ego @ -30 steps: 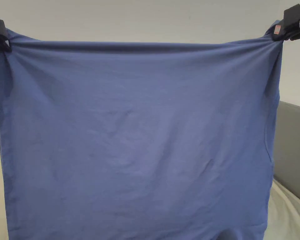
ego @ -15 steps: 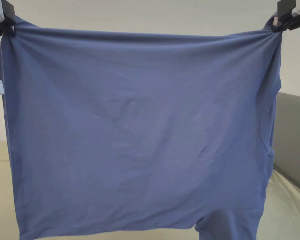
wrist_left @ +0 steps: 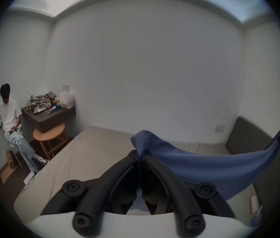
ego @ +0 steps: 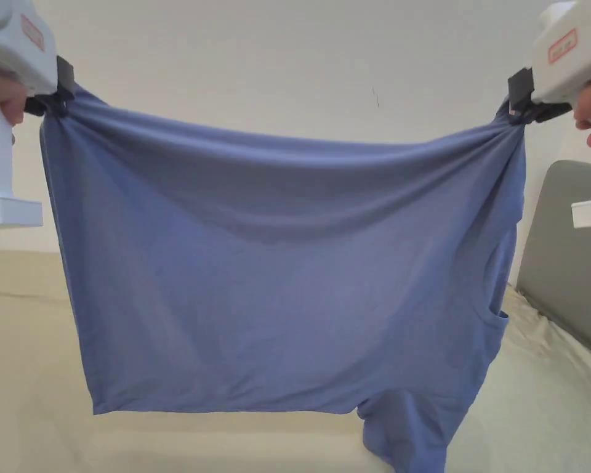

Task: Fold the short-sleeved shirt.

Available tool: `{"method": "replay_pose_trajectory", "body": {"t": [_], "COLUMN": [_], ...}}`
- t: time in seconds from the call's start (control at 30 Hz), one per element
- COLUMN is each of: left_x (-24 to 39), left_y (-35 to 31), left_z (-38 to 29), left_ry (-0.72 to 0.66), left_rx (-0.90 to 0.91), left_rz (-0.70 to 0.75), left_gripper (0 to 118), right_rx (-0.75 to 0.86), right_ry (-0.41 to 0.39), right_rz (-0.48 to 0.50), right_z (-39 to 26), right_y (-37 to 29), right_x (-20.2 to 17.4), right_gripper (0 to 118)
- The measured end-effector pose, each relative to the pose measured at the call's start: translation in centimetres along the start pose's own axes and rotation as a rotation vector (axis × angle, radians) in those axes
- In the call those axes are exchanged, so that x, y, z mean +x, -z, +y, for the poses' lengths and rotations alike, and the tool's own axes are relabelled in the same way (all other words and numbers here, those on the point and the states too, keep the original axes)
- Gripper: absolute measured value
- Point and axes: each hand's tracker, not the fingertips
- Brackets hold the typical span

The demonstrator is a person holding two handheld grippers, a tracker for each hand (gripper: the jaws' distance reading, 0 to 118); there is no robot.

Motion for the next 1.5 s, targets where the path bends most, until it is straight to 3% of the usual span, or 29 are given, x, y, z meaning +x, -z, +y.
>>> {"method": "replay_pose_trajectory", "body": {"t": [0.1, 0.13, 0.23, 0.27, 0.37, 0.57, 0.7, 0.87, 1.03, 1.23, 1.5], "left_x": [-0.6, -0.8, -1.8, -2.3, -3.8, -7.8, -9.7, -11.1, -15.0, -19.0, -19.8], "left_y": [1.9, 2.6, 4.5, 5.1, 4.9, 1.2, -3.4, -9.6, -15.9, -22.2, -28.5], "left_z": [-4.4, -6.1, -12.2, -14.6, -21.6, -36.1, -42.7, -48.4, -52.1, -56.2, -57.4], "left_ry": [0.008, -0.017, -0.04, -0.046, -0.104, -0.237, -0.285, -0.253, -0.465, -0.417, -0.3], "left_rx": [-0.01, -0.015, -0.145, -0.196, -0.274, -0.426, -0.496, -0.504, -0.555, -0.631, -0.673], "left_rz": [-0.041, -0.057, -0.061, -0.072, -0.133, -0.136, -0.206, -0.188, -0.278, -0.229, -0.241], "left_gripper": [5, 5, 5, 5, 5, 5, 5, 5, 5, 5, 5], "right_rx": [-0.038, -0.072, -0.16, -0.24, -0.313, -0.512, -0.62, -0.616, -0.662, -0.735, -0.77], "right_ry": [0.037, 0.092, 0.144, 0.128, 0.139, 0.244, 0.123, 0.127, 0.166, 0.226, 0.237], "right_rz": [0.049, 0.087, 0.113, 0.112, 0.141, 0.21, 0.238, 0.268, 0.323, 0.399, 0.42], "right_z": [-5.5, -5.6, -12.5, -14.7, -22.6, -38.5, -46.4, -52.0, -55.3, -59.8, -62.4], "right_y": [0.4, 3.5, 5.6, 7.4, 8.4, 8.0, 3.3, -3.3, -9.3, -15.9, -23.1], "right_x": [-2.6, -0.4, -1.3, -0.5, -0.7, 0.8, -0.4, -0.6, 0.7, 2.5, 3.6], "right_gripper": [11, 11, 11, 11, 11, 11, 11, 11, 11, 11, 11]}}
